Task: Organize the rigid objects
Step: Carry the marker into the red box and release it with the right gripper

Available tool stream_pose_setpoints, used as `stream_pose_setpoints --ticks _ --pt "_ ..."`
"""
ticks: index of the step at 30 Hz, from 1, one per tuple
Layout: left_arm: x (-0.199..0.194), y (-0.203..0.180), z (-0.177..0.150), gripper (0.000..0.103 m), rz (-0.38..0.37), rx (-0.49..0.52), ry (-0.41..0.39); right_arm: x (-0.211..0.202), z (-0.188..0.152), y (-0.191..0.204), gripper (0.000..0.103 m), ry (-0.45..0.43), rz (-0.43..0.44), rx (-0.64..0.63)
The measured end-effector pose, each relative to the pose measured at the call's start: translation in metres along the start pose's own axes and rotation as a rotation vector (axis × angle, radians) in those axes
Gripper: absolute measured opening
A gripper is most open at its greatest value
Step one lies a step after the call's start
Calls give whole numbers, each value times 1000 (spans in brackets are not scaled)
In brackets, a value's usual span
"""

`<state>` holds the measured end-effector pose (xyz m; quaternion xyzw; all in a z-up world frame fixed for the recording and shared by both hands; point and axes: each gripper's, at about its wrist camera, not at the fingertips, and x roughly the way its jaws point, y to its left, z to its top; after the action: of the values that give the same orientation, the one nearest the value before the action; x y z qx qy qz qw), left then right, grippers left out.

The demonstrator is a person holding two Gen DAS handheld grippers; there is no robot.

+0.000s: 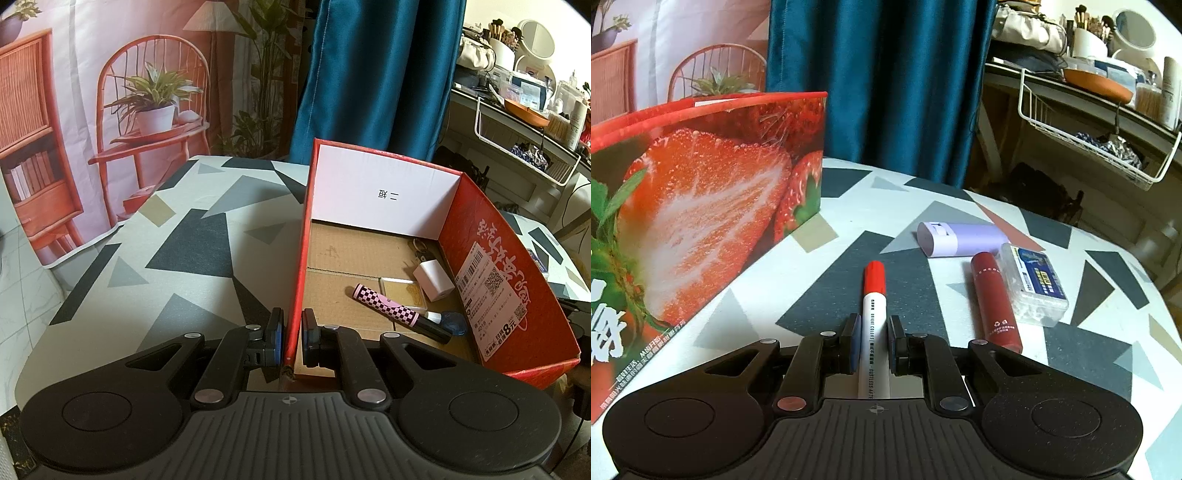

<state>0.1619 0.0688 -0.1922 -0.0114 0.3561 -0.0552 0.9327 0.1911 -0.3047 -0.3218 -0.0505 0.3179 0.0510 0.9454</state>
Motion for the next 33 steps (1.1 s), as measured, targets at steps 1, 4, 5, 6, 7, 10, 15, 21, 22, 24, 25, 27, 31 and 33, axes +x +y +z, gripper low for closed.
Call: stream_pose_setpoints --ticks 1,4,5,6,7,10,15,21,22,24,25,27,31,33 --pt "0 -1 0 11 0 0 0 -2 -1 -2 14 -2 9 16" --pt "0 -1 0 11 -1 1 1 -9 -2 -7 14 -7 25 76" --pt "0 -1 0 11 -1 3 1 -11 -3 -9 14 -10 37 108" --pt "0 -1 0 11 -2 2 1 -15 -2 -11 14 -17 50 142" --pt "0 -1 0 11 -4 0 1 -19 -2 -11 14 -24 61 159" --pt "1 0 0 11 -8 -8 2 -33 10 -6 14 -76 100 176" --pt "1 1 0 11 -12 -13 2 -59 59 9 14 -231 175 118" --pt "1 0 0 11 -12 -11 0 -68 109 53 14 -316 323 -26" --pt "1 0 0 11 -12 -11 0 -65 113 60 14 -313 339 -47" --pt "1 1 0 11 -14 -13 0 -60 118 74 14 -299 371 -88" --pt "2 1 0 11 -14 -12 0 -57 120 81 14 -286 383 -102" --pt "2 1 0 11 -14 -10 0 -50 119 92 14 -238 404 -135" --pt "2 0 -1 11 -16 -10 -1 -46 113 108 14 -173 411 -195" --pt "2 0 0 11 -15 -10 -2 -49 108 111 14 -158 405 -198"
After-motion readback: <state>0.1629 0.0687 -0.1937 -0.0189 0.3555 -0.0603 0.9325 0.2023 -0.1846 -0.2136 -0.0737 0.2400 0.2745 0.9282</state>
